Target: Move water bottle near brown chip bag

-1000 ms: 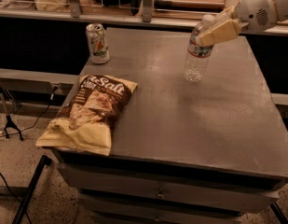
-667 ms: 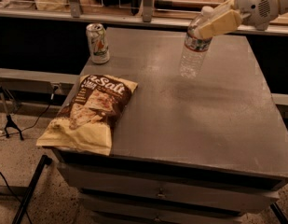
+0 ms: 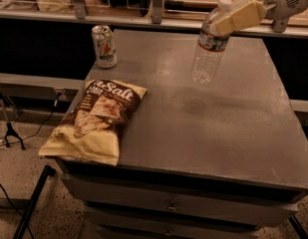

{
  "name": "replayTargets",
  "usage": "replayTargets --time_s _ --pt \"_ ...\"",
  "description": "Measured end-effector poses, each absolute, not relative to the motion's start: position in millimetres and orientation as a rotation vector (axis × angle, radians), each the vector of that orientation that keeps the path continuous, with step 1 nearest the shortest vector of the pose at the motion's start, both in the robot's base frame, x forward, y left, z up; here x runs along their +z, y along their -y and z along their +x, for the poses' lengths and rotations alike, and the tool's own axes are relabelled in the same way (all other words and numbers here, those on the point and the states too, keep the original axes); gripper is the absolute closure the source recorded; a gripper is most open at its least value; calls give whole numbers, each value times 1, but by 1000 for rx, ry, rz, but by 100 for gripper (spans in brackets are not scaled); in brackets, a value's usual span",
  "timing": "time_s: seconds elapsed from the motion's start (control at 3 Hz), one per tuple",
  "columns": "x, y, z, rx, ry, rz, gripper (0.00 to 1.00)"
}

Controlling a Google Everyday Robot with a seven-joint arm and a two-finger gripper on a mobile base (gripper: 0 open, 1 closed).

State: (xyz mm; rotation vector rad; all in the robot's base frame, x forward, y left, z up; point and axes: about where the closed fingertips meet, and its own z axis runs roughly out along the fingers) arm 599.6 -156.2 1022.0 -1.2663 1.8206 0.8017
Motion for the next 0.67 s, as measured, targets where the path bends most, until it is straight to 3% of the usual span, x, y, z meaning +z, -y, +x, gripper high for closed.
replayTargets --time_s 0.67 --pt "1017 139 556 853 -1844 -1358 100"
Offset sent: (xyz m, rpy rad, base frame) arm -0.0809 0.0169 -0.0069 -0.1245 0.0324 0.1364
